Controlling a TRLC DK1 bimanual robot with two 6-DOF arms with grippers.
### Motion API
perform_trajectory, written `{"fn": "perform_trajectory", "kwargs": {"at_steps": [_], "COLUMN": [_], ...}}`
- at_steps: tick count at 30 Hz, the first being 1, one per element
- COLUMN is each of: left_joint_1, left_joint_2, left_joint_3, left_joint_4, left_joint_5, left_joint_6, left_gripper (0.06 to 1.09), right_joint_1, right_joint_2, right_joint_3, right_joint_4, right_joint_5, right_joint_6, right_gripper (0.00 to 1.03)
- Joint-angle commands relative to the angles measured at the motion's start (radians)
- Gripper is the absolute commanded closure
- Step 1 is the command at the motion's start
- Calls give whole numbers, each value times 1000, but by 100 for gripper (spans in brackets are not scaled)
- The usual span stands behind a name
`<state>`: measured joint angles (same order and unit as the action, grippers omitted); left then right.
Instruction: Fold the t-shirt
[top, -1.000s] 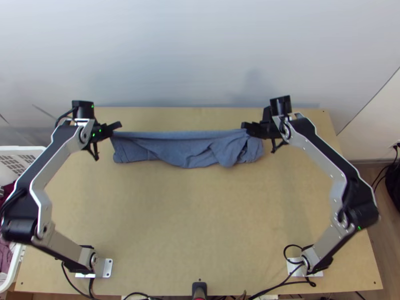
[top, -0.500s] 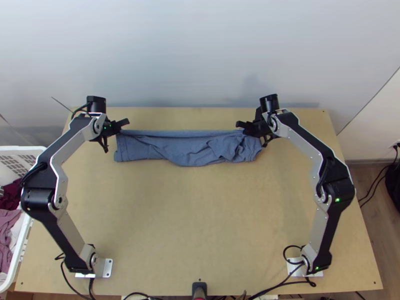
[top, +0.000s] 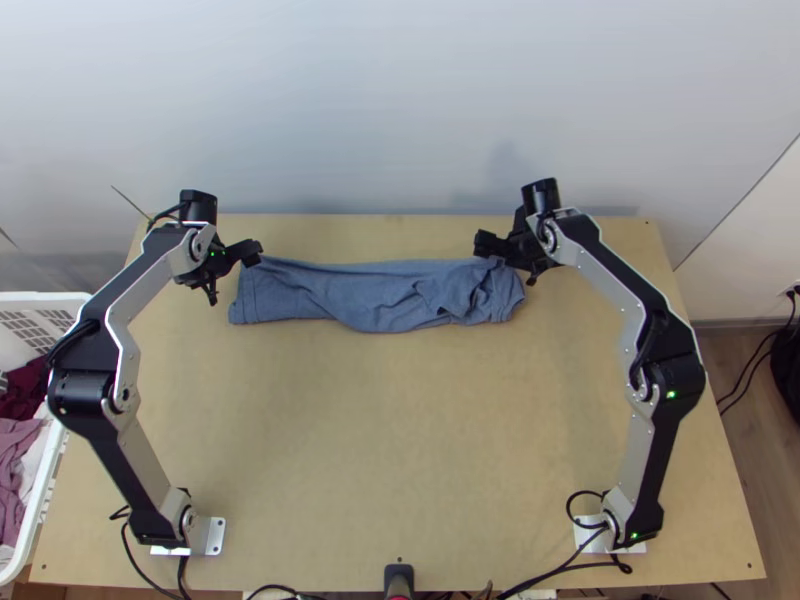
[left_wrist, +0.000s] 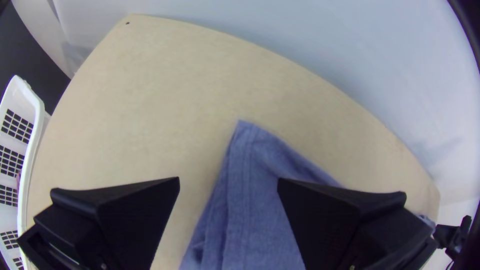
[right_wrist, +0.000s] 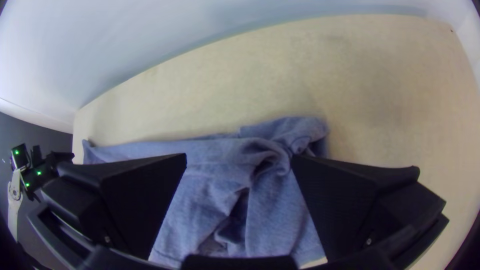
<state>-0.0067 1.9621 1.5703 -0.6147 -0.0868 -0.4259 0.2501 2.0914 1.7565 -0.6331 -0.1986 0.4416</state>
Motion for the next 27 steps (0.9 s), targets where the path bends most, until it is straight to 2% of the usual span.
{"fn": "perform_trajectory", "kwargs": {"at_steps": [1, 12, 27], "left_joint_1": [-22, -29, -64], "left_joint_2": [-88, -77, 15], "left_joint_3": [-59, -176, -145], "left_joint_4": [-65, 3, 6], "left_joint_5": [7, 5, 5], "left_joint_6": [16, 38, 39], "left_gripper": [12, 12, 12], "right_joint_1": [11, 146, 193], "right_joint_2": [-85, -220, -212], "right_joint_3": [12, -9, 14], "right_joint_4": [-50, -83, -94], "right_joint_5": [-1, -12, -12], "right_joint_6": [2, -9, -11], "right_gripper": [3, 3, 3]}}
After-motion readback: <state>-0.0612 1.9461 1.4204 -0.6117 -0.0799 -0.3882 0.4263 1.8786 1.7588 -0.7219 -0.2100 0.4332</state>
